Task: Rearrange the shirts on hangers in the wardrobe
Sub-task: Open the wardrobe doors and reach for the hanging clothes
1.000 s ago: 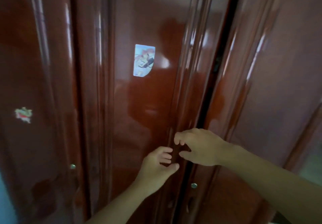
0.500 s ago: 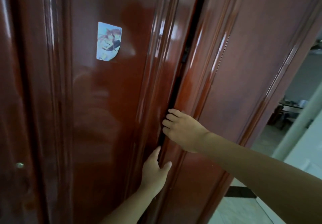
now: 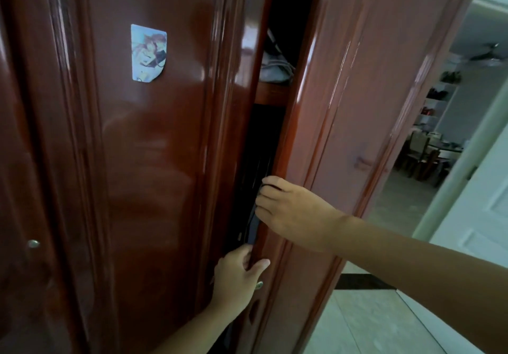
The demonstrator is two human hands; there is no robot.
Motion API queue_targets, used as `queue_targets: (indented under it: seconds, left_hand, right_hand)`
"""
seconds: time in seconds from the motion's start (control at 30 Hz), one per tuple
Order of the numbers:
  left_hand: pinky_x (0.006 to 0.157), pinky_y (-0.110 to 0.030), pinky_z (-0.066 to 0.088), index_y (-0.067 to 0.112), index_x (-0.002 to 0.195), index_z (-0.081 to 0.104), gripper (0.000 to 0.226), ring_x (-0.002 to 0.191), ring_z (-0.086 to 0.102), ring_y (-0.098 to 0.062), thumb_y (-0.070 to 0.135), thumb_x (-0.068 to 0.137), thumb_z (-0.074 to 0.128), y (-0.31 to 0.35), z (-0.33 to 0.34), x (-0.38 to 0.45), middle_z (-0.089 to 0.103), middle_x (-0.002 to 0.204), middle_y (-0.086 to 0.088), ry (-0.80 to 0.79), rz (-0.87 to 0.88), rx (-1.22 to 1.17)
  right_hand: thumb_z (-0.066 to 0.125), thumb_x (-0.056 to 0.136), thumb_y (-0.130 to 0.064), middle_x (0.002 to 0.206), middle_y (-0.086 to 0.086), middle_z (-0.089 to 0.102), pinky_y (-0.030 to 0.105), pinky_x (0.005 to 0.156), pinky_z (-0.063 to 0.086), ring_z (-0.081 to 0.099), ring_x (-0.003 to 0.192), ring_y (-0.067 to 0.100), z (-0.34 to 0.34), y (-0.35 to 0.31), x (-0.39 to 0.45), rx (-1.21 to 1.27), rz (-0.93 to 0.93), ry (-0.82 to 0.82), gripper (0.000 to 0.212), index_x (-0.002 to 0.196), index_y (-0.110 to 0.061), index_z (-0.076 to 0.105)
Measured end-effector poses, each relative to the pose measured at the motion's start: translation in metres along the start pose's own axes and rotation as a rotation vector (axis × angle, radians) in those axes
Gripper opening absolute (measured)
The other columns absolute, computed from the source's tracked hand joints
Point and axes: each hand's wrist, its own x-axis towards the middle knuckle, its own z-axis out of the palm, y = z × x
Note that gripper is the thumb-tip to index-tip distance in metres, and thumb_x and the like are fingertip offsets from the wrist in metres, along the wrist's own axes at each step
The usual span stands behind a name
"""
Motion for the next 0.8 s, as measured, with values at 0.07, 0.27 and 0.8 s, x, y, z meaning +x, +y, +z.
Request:
queue_targets:
  seconds: [0.07, 0.27, 0.8]
  left_hand:
    - [0.083, -0.032, 0.059, 0.031, 0.101, 0.074, 0.017, 0.089, 0.071, -0.001, 0.025, 0.084, 0.075, 0.007, 0.002, -0.017, 0.075, 0.092, 0.017, -0.090, 0.051, -0.029]
    - [0.088, -0.023, 0.056, 0.037, 0.113, 0.073, 0.034, 0.094, 0.068, 0.006, 0.029, 0.080, 0.077, 0.020, 0.030, -0.067, 0.072, 0.098, 0.027, -0.232, 0.060, -0.023]
    - [0.091, -0.020, 0.050, 0.032, 0.137, 0.053, 0.090, 0.107, 0.063, -0.004, 0.069, 0.056, 0.067, 0.091, 0.181, -0.133, 0.068, 0.118, 0.013, -0.439, 0.165, 0.278]
  right_hand:
    - [0.052, 0.093, -0.018, 0.107, 0.007, 0.063, 0.045, 0.115, 0.030, 0.055, 0.104, 0.029, -0.009, -0.005, -0.018, 0.005, -0.006, 0.032, 0.025, 0.113, -0.011, 0.065]
    - [0.012, 0.100, -0.001, 0.101, 0.003, 0.063, 0.042, 0.112, 0.032, 0.057, 0.100, 0.027, -0.037, -0.019, -0.097, 0.040, -0.055, 0.066, 0.055, 0.109, -0.014, 0.065]
    - [0.079, 0.072, -0.026, 0.098, 0.008, 0.067, 0.041, 0.091, 0.039, 0.052, 0.099, 0.032, -0.059, -0.028, -0.262, 0.004, 0.168, -0.440, 0.025, 0.094, -0.016, 0.074]
